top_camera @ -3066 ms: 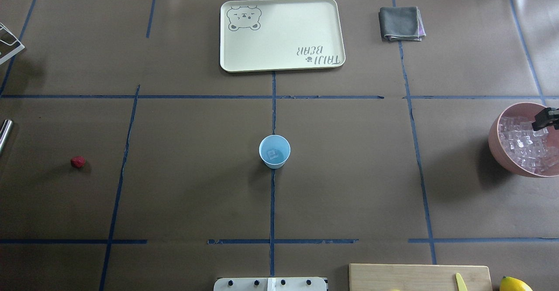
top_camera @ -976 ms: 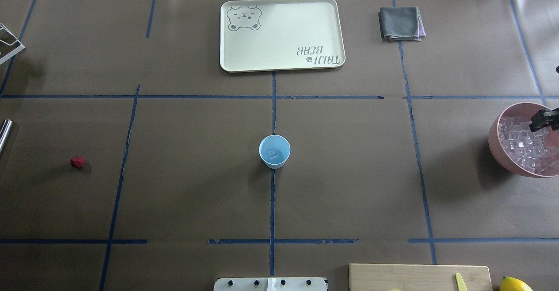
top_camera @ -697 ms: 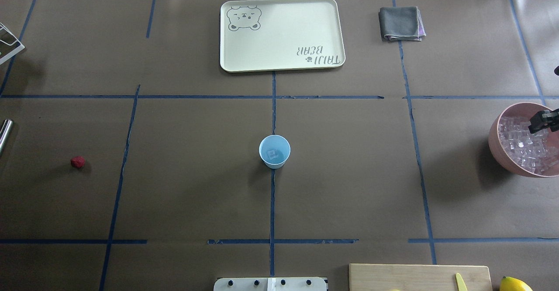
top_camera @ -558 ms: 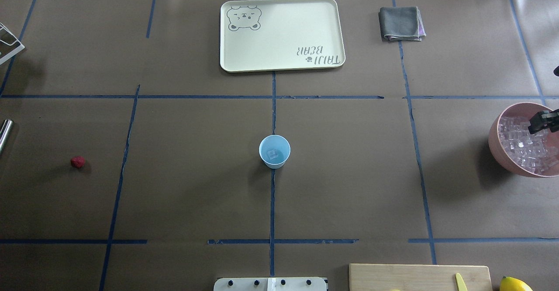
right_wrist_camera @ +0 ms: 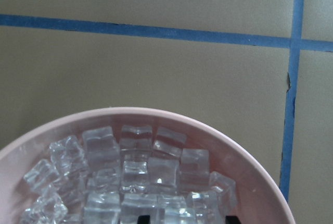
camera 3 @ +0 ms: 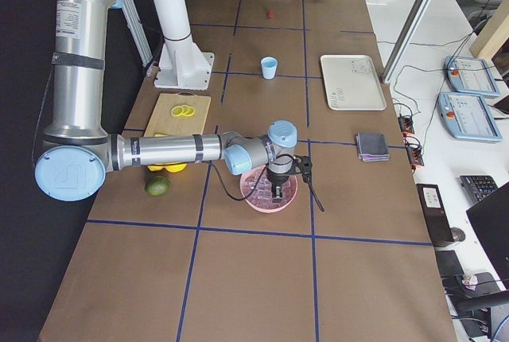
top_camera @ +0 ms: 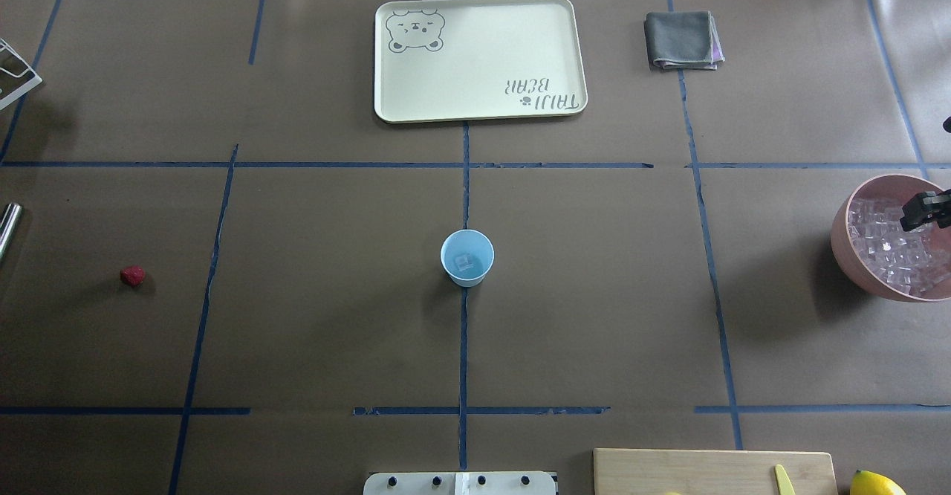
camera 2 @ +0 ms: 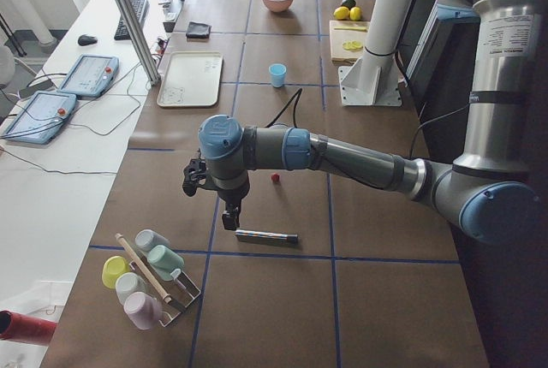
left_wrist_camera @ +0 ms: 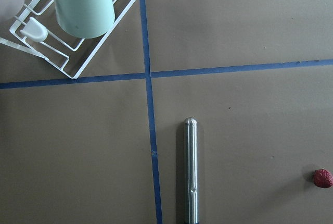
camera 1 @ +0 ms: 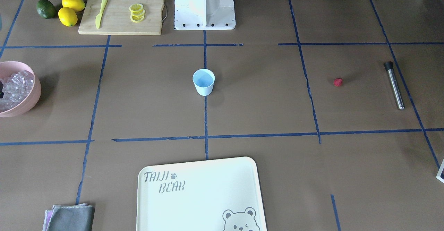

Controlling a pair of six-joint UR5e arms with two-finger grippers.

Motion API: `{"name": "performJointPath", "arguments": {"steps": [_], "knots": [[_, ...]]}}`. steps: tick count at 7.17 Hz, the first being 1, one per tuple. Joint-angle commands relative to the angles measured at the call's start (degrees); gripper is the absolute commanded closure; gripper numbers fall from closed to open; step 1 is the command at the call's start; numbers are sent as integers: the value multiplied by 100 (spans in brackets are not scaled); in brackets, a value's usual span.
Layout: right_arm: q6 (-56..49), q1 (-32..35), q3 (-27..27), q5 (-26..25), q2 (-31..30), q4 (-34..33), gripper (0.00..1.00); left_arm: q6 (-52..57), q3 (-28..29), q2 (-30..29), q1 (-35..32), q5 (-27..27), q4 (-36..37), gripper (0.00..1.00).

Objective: Mash ice and strawberries in cup
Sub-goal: 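Lower the right gripper into the bowl and grasp another ice cube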

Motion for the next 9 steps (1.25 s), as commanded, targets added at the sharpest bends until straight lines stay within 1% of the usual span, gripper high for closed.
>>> {"name": "performJointPath", "arguments": {"steps": [1,2,3,4,6,7,8,9], "knots": [[7,-6,10,0,-12,-6,57,6,-2,-4,1,0,0,0],[7,-6,18,9,-12,-33,92,6,-2,-4,1,0,0,0],[16,-6,27,104,-12,-42,100,6,-2,-4,-8,0,9,0],[7,12,167,114,-108,-50,100,-3,-11,-4,1,0,9,0],[-2,213,1112,219,-660,-164,100,-3,-20,-4,-8,-87,9,0],[-10,336,1718,237,-680,-704,100,-3,-11,5,-8,-114,9,0],[-11,433,2220,211,-567,-1310,100,-3,-19,5,-8,-115,9,0],[76,303,2268,220,69,-1655,100,-3,-28,5,-8,-123,9,0]]}}
